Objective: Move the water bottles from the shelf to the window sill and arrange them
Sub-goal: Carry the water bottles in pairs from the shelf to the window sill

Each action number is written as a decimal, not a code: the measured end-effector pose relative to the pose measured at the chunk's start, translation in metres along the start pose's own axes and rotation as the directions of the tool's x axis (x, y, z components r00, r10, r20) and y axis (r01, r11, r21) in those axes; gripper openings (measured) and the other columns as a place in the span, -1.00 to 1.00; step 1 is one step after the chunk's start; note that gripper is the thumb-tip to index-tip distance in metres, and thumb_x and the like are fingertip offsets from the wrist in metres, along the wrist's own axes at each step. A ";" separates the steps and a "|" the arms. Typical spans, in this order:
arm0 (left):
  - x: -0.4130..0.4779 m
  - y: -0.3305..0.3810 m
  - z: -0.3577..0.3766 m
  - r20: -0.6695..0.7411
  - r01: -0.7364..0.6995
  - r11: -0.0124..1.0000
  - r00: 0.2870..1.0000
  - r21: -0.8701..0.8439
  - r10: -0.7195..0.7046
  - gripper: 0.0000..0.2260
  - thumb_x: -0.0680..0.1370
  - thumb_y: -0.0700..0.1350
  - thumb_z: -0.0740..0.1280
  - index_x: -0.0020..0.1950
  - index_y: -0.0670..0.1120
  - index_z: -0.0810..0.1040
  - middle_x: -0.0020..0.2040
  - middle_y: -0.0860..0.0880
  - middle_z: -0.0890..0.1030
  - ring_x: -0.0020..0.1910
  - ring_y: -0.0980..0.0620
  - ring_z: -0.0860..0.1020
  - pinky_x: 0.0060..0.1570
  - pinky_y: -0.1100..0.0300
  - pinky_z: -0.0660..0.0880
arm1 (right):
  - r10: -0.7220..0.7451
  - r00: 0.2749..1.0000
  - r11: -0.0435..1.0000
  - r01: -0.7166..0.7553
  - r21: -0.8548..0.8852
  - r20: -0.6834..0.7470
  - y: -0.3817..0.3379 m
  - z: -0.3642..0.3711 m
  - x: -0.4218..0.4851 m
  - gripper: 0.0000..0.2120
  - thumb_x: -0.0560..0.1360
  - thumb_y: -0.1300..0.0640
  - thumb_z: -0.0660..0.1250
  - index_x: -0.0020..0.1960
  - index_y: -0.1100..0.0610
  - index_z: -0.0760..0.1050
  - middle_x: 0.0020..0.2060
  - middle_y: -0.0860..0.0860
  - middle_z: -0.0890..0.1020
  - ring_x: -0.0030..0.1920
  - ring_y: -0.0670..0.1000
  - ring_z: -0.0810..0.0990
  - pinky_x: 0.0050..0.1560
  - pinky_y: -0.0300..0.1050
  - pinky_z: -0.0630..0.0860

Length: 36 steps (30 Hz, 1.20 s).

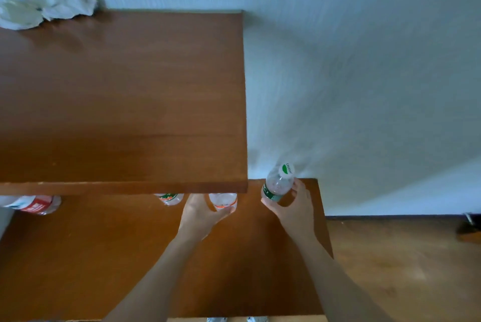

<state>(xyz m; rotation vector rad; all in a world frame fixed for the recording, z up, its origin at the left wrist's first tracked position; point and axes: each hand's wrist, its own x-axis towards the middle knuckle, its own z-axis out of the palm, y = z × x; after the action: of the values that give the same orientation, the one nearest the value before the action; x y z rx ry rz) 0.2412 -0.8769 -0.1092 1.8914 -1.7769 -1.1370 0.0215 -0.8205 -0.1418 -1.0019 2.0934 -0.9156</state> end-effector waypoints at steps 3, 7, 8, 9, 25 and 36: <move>0.001 0.009 0.007 0.046 -0.008 0.994 0.999 -0.110 0.013 -0.55 0.34 -0.03 0.59 -0.02 0.25 0.37 0.02 0.15 0.55 0.05 0.12 0.53 0.12 0.11 0.52 | 0.002 1.000 0.995 -0.004 0.095 0.026 0.001 0.007 0.019 -0.08 0.20 -0.21 0.63 0.44 -0.04 0.32 0.26 -0.07 0.49 0.25 -0.06 0.47 0.18 -0.17 0.49; 0.003 0.018 0.014 0.024 -0.045 0.979 0.998 -0.201 0.051 -0.43 0.34 -0.11 0.61 0.23 0.06 0.39 0.09 -0.05 0.55 0.11 0.00 0.52 0.10 0.27 0.54 | -0.020 0.999 0.984 0.013 0.178 0.042 0.003 0.011 0.034 -0.21 0.19 -0.17 0.64 0.34 -0.07 0.42 0.17 -0.08 0.56 0.19 -0.04 0.52 0.13 -0.18 0.50; 0.003 0.021 0.017 0.030 -0.052 0.976 0.998 -0.213 0.060 -0.49 0.37 -0.28 0.56 0.23 -0.11 0.42 0.01 -0.08 0.53 0.01 0.04 0.51 -0.04 0.41 0.51 | -0.024 0.998 0.984 0.014 0.179 0.053 0.003 0.012 0.035 -0.24 0.21 -0.13 0.65 0.33 -0.07 0.42 0.15 -0.08 0.56 0.18 -0.05 0.51 0.11 -0.22 0.47; 0.003 0.027 0.017 0.030 -0.056 0.976 0.998 -0.210 0.064 -0.52 0.38 -0.41 0.50 0.23 -0.26 0.42 -0.05 -0.09 0.49 -0.08 0.05 0.50 -0.14 0.48 0.48 | -0.023 0.998 0.984 0.011 0.178 0.064 0.002 0.012 0.036 -0.26 0.23 -0.10 0.65 0.32 -0.06 0.42 0.15 -0.08 0.55 0.17 -0.06 0.51 0.10 -0.23 0.47; -0.029 0.079 0.000 -0.141 -0.179 0.890 0.981 -0.419 0.130 -0.49 0.31 0.03 0.61 0.18 0.12 0.49 0.02 0.09 0.64 0.02 0.08 0.62 -0.04 0.17 0.61 | -0.137 0.988 0.941 0.152 0.301 -0.069 -0.071 -0.061 -0.005 -0.43 0.34 0.01 0.61 0.21 -0.04 0.36 -0.01 -0.21 0.51 -0.04 -0.25 0.51 -0.20 -0.61 0.39; -0.065 0.106 -0.010 -0.252 -0.324 0.805 0.941 -0.497 0.224 -0.52 0.34 -0.03 0.60 0.12 0.16 0.41 0.01 0.06 0.61 -0.02 0.06 0.62 -0.16 0.29 0.58 | -0.260 0.956 0.904 0.291 0.313 -0.137 -0.101 -0.090 -0.048 -0.38 0.36 -0.03 0.59 0.24 -0.16 0.28 0.01 -0.37 0.42 -0.06 -0.32 0.49 -0.21 -0.53 0.40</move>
<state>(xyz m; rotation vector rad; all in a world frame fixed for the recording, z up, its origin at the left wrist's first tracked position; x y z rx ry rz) 0.1802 -0.8383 -0.0071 1.3095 -1.3852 -1.1520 0.0157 -0.8000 0.0005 -1.1064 1.8118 -1.4279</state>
